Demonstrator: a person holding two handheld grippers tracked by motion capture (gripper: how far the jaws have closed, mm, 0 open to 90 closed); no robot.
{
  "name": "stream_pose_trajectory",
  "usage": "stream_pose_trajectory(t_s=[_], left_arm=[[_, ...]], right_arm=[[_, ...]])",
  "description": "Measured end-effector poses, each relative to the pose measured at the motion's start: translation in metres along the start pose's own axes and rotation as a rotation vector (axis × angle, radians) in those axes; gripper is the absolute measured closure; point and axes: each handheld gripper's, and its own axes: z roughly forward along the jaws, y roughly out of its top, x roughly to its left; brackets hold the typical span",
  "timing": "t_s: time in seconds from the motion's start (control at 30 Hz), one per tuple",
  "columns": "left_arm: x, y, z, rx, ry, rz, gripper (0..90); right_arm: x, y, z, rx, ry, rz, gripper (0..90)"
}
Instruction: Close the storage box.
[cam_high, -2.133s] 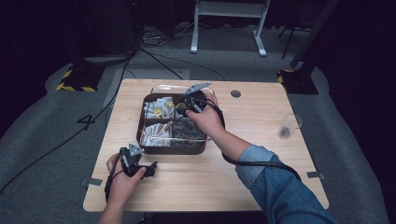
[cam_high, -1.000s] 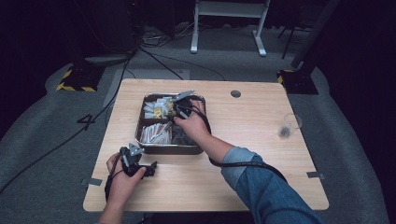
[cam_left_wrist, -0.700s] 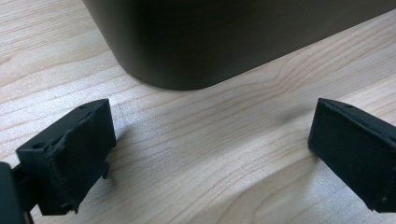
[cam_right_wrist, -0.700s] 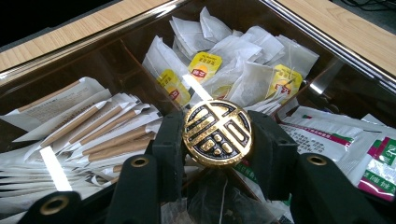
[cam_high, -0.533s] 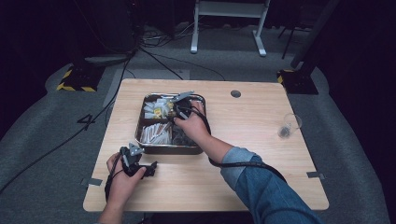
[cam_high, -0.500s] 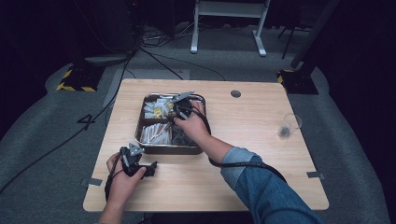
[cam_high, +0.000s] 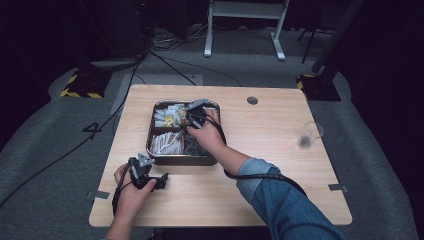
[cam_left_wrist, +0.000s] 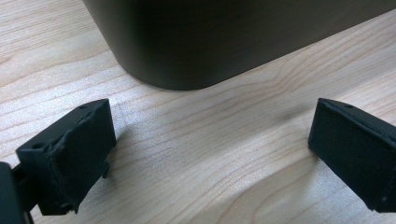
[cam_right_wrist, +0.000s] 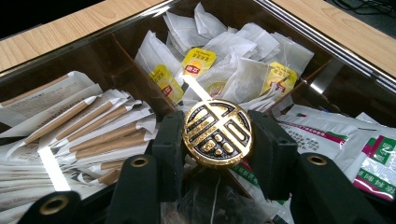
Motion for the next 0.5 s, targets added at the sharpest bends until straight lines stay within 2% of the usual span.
stream_pose_trajectory(t_s=[0.5], left_arm=[[-0.0001, 0.0002, 0.0001, 0.002, -0.001, -0.001, 1.0]], right_arm=[[-0.0015, -0.0025, 0.0009, -0.019, 0.010, -0.021, 58.8]])
